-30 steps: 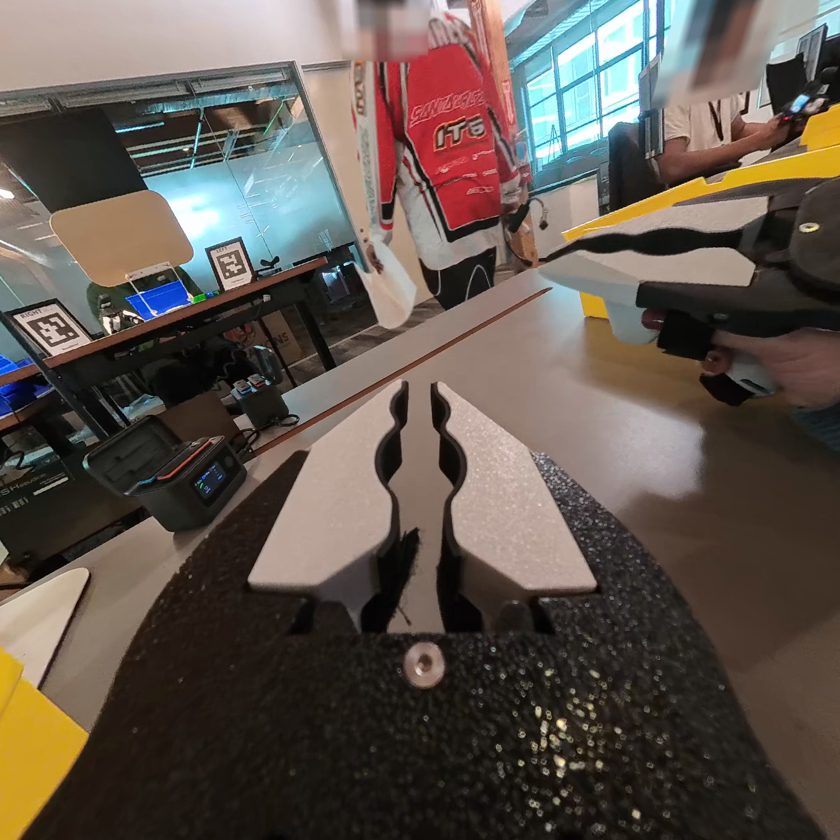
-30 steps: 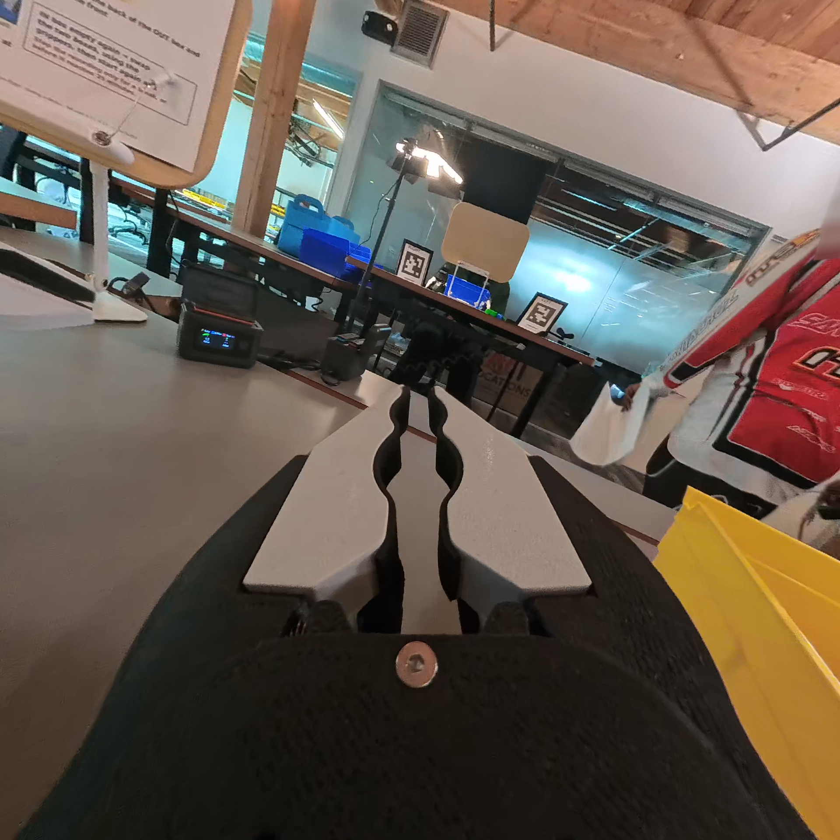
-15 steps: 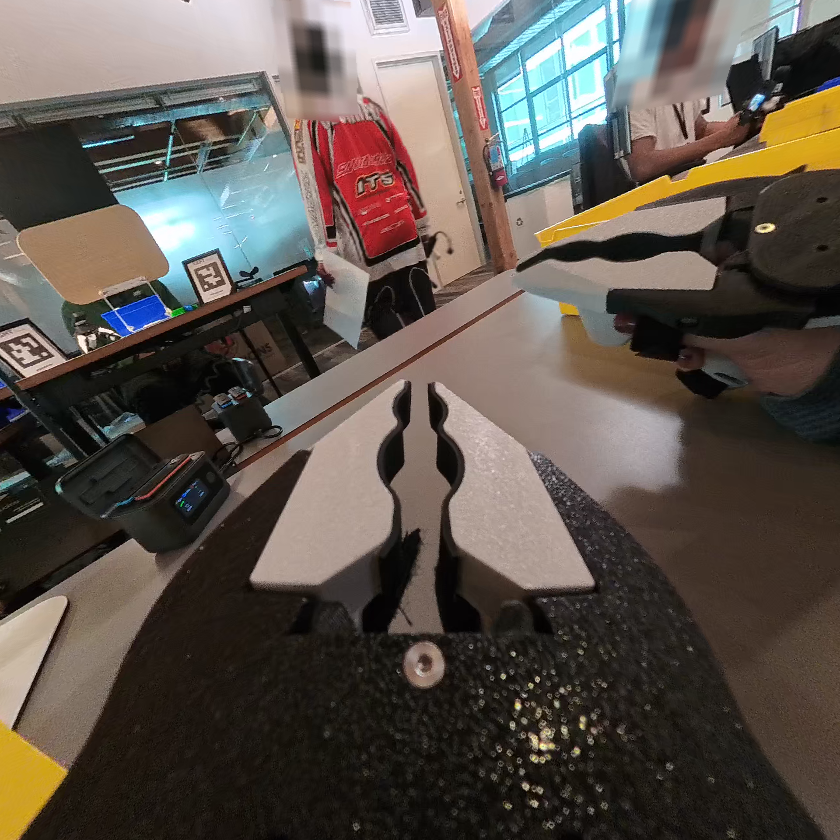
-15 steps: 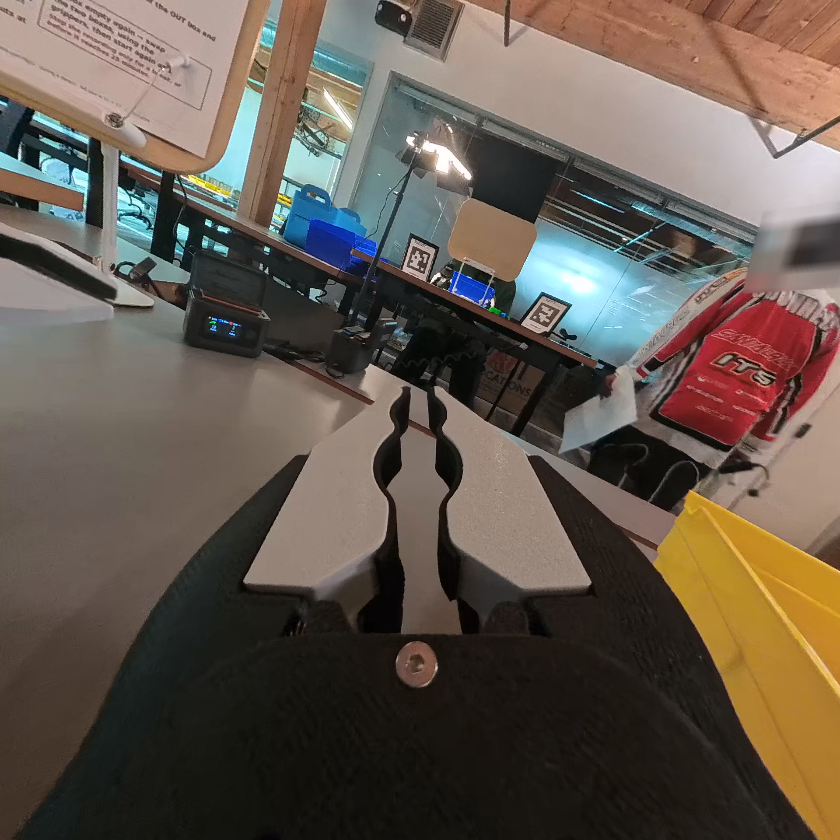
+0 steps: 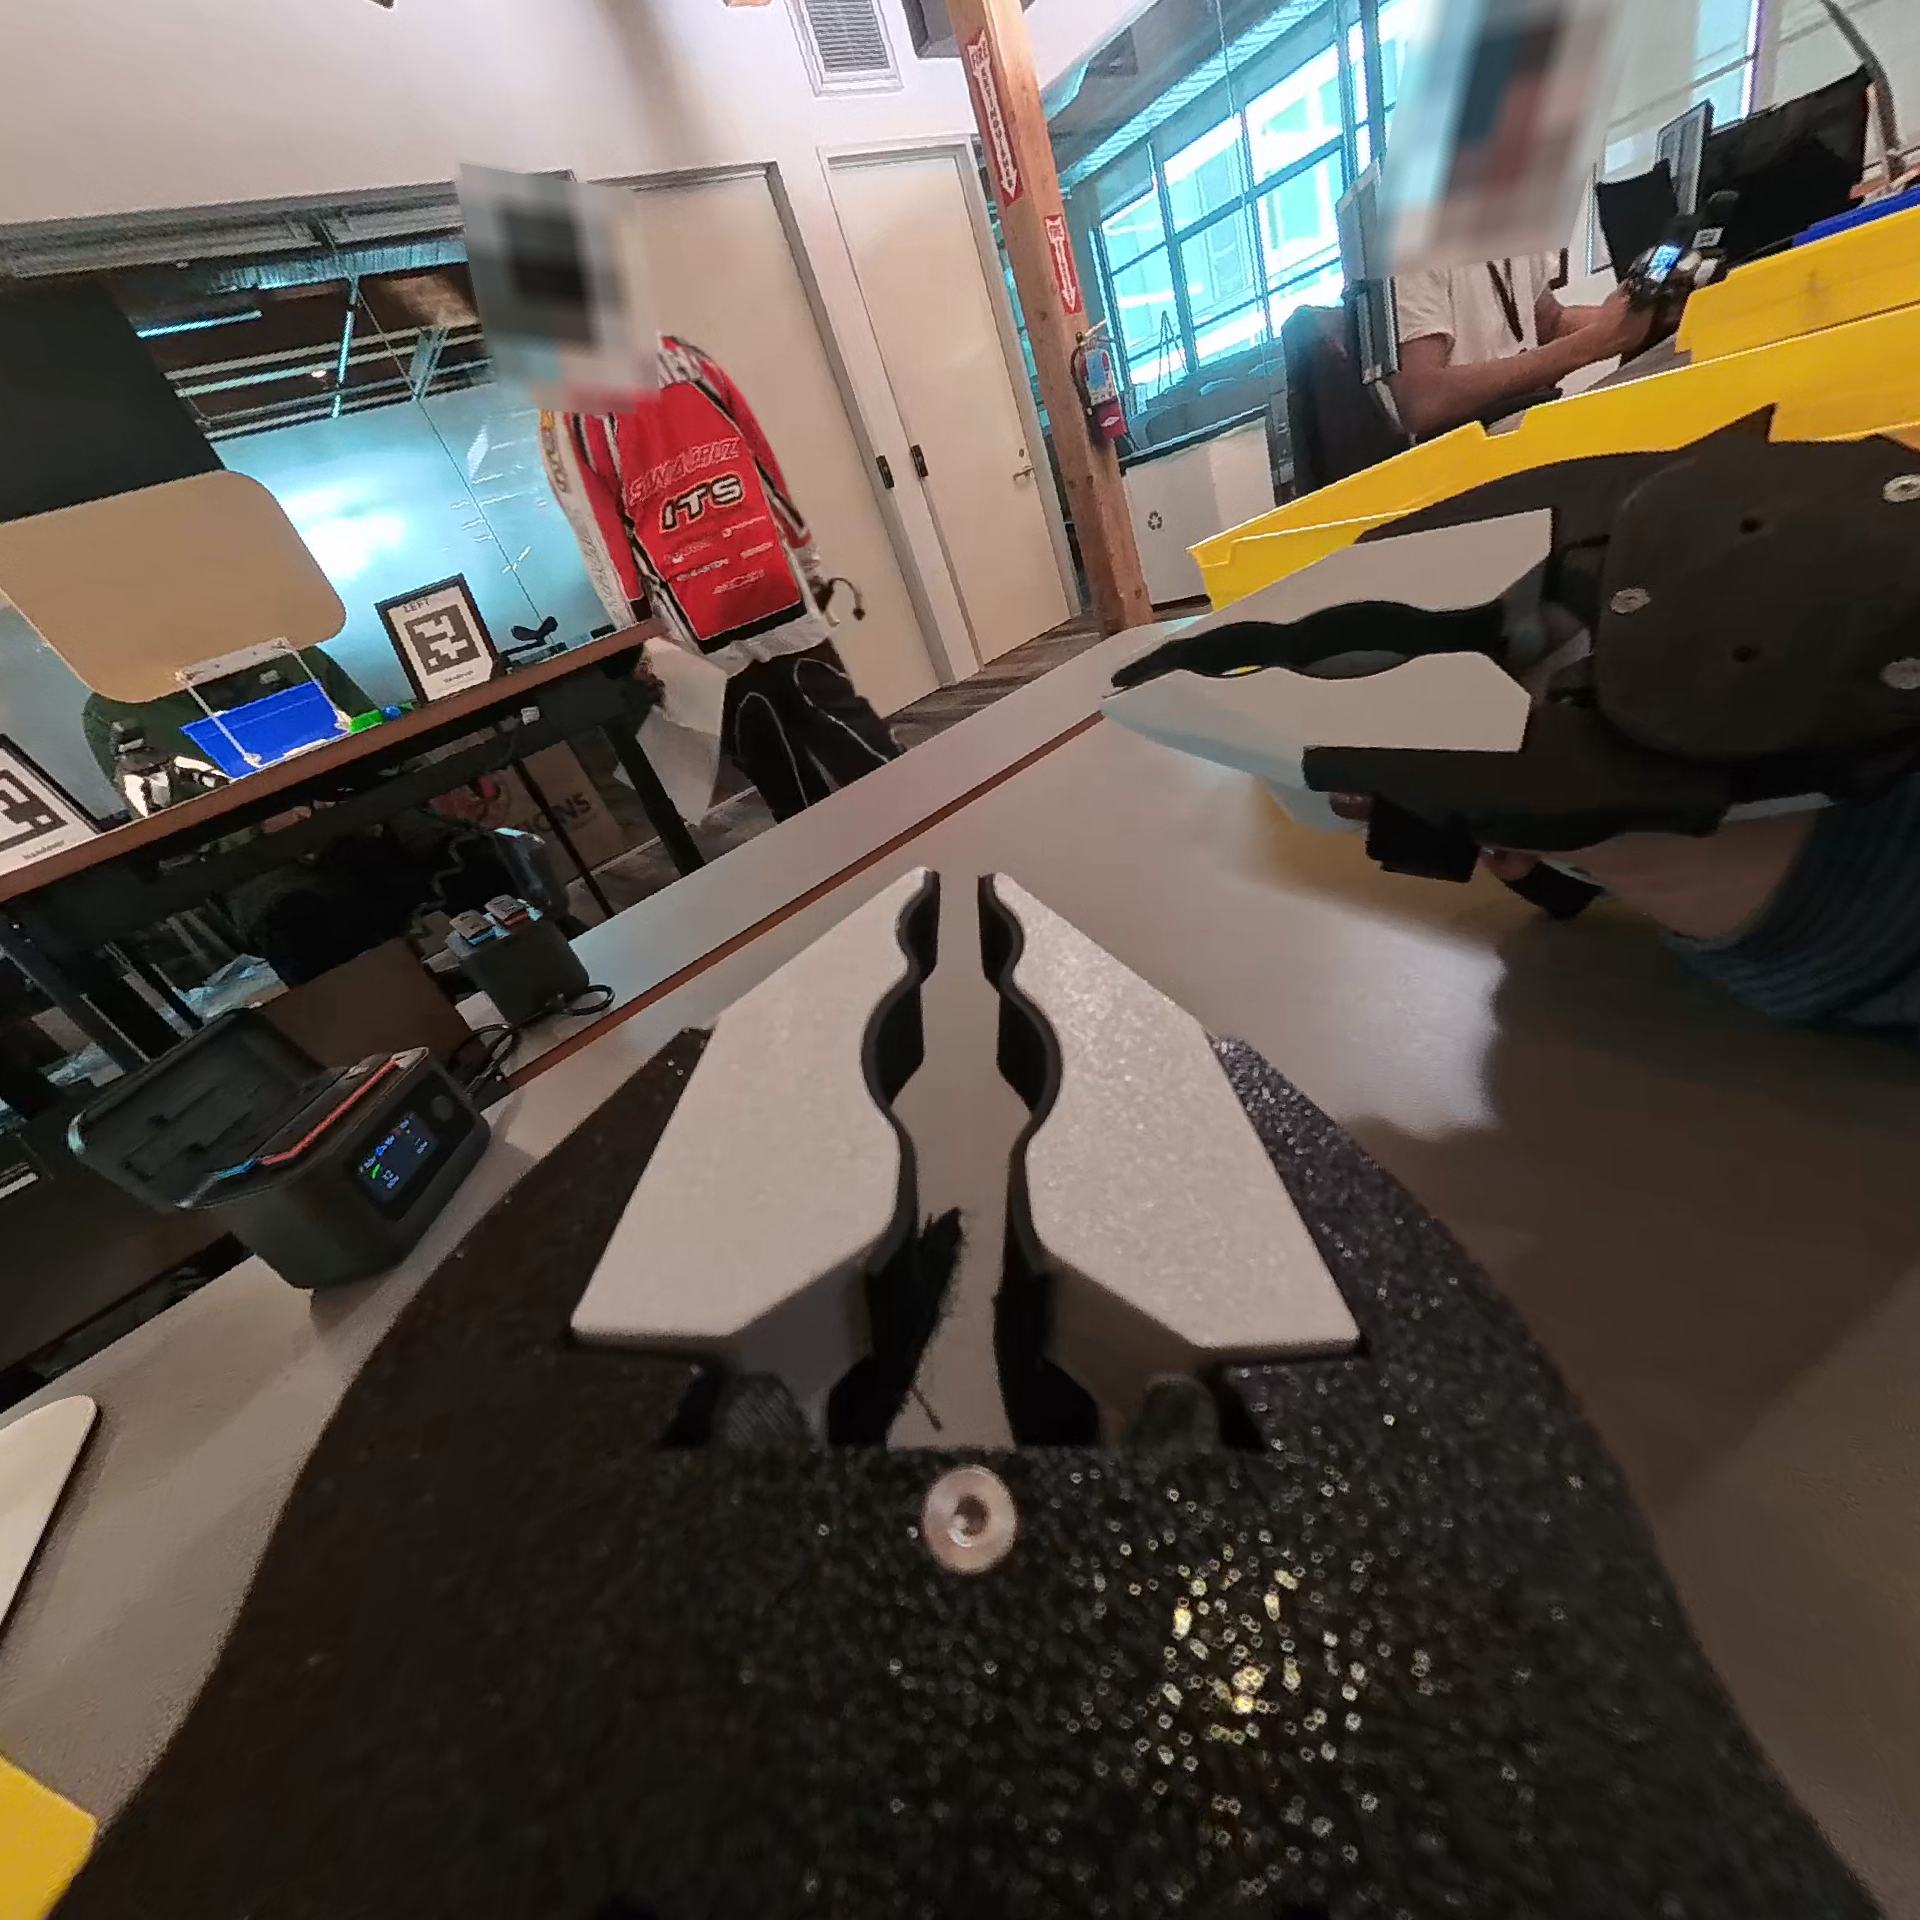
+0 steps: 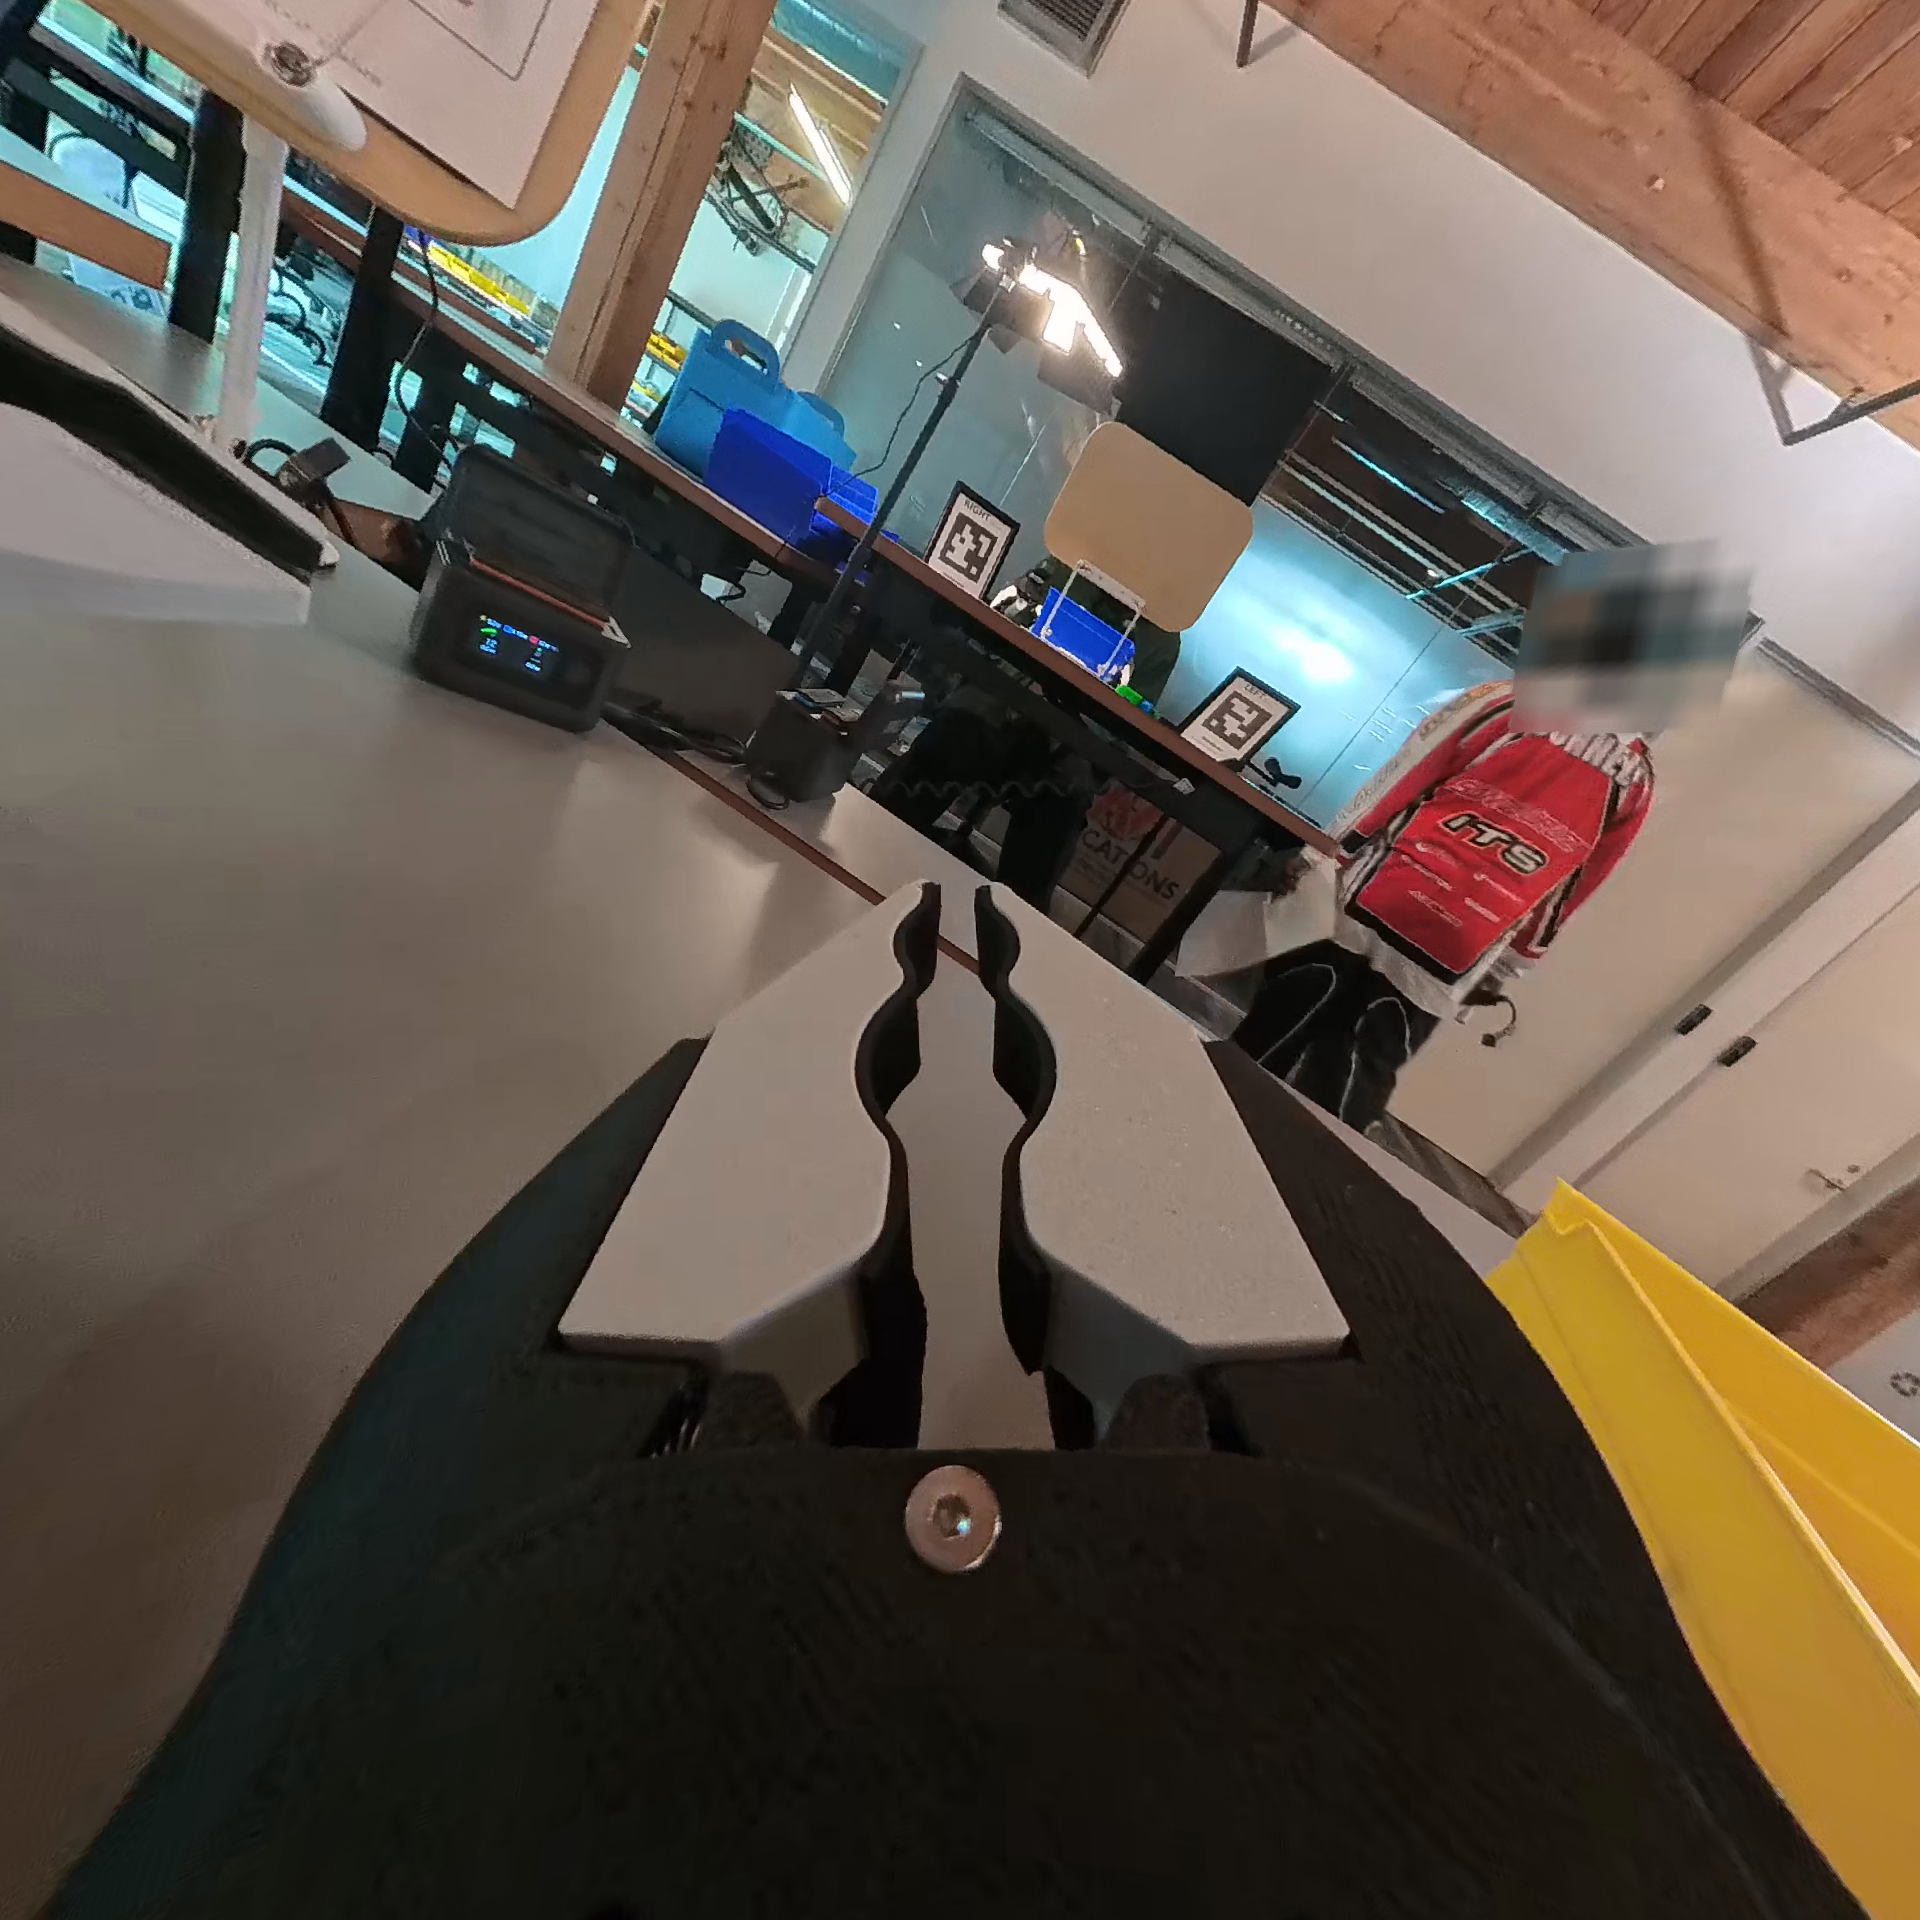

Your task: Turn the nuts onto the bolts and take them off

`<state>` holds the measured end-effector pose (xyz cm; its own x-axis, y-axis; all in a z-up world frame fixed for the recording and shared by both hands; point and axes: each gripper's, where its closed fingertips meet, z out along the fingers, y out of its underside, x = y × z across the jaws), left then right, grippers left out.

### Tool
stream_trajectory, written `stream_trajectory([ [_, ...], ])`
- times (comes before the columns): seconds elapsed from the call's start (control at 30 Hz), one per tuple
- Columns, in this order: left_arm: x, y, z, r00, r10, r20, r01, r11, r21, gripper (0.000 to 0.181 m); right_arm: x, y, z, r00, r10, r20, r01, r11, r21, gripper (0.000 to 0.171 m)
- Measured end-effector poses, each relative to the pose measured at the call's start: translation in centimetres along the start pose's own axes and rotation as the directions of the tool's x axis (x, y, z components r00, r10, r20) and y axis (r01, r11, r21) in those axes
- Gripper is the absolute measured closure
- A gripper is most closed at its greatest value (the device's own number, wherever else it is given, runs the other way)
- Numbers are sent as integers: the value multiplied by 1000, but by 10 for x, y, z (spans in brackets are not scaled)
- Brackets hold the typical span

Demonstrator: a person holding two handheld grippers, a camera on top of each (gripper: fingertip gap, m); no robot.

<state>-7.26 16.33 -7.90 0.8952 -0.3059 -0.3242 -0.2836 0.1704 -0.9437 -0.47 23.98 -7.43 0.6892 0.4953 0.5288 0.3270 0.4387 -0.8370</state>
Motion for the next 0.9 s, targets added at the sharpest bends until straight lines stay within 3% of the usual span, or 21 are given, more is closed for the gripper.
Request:
stream_trajectory([
  [0.4,3,-9,-3,1000,-4,-11,4,999,32,170,-4,-5,-1,999,26,36,-28,999,32,166],
  [0.63,32,-27,-10,990,102,-99,-96,994,56,161,1,-10,-1,993,110,47,-113,991,72,167],
  [0.77,57,-63,-27,986,-17,-169,26,999,48,150,0,-11,-1,991,123,60,-128,989,80,167],
  [0.9,60,-120,-78,974,-160,-160,177,979,100,145,-3,-12,-1,990,122,76,-128,988,84,166],
])
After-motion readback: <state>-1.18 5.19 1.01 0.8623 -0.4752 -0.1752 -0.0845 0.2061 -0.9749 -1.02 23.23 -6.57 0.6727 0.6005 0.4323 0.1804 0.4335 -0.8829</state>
